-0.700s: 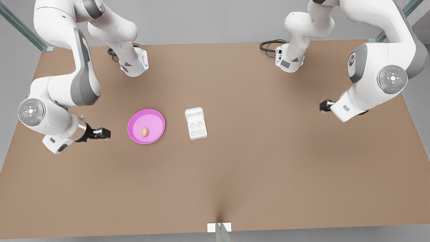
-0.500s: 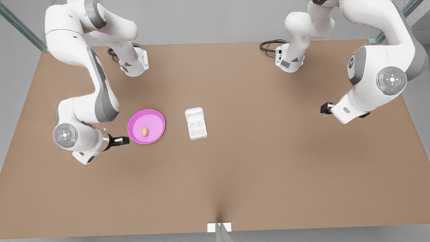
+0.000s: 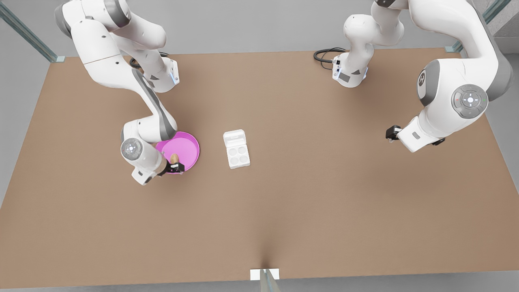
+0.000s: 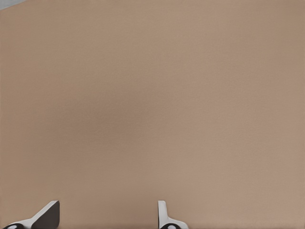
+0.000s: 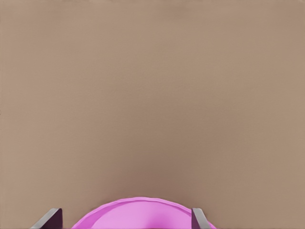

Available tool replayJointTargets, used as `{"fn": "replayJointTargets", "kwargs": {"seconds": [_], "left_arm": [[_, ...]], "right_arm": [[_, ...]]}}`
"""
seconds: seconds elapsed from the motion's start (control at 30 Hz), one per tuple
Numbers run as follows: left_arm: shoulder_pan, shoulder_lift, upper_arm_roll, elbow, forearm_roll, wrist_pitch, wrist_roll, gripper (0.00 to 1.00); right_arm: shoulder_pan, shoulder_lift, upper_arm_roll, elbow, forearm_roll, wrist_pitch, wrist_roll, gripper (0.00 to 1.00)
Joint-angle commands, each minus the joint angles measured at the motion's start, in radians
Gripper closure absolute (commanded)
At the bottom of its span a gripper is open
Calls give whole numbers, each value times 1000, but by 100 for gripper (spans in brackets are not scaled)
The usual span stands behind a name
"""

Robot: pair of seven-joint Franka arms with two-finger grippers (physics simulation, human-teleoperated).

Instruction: Pack egg into the box and close the box lid

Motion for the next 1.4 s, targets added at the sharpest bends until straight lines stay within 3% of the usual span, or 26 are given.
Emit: {"fn": "replayJointTargets", "kwargs": {"seconds": [0.0, 0.4, 0.67, 0.77, 1.37], "left_arm": [[0, 2, 0, 1, 1, 1, 15, 0], [1, 17, 0, -1, 4, 5, 15, 0], [1, 17, 0, -1, 4, 2, 15, 0], [5, 29, 0, -1, 1, 7, 15, 0], [6, 40, 0, -1, 1, 12, 17, 0]], "right_arm": [[-4, 17, -2, 1, 1, 138, 67, 0], [-21, 54, -4, -5, 1, 127, 84, 0], [-10, -92, 7, -204, 1, 141, 153, 0], [-8, -135, 8, -303, 1, 239, 160, 0], [-50, -121, 18, -424, 1, 359, 165, 0]]}}
